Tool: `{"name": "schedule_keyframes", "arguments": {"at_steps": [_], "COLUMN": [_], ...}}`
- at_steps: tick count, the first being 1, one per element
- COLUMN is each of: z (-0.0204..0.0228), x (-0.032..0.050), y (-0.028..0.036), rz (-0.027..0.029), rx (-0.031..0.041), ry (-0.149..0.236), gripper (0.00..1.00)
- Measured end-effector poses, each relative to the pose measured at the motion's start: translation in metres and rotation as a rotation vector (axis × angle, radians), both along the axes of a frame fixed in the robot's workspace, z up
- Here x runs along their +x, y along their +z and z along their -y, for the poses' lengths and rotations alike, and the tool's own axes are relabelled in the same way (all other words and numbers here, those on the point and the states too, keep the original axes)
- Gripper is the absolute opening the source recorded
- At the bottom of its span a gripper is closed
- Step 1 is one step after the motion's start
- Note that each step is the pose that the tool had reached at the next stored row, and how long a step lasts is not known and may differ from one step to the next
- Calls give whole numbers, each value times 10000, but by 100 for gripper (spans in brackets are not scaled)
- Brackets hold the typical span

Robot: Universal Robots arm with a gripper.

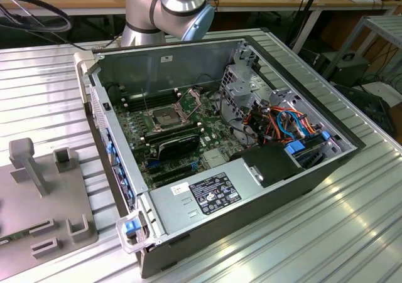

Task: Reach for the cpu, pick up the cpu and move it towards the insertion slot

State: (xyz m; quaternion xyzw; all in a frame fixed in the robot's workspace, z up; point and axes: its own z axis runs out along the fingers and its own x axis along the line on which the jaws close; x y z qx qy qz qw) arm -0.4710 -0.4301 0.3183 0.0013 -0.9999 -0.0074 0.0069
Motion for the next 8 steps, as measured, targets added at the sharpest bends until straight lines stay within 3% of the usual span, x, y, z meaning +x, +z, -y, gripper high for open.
{"name": "schedule_keyframes", "arguments": {"at_steps": [5, 8], "z": [47, 62], "x": [-1, -1], "y": [-92, -114], "rz": [0, 0], "rx": [-1, -1], "ry": [-2, -2], "gripper": [66, 66]}}
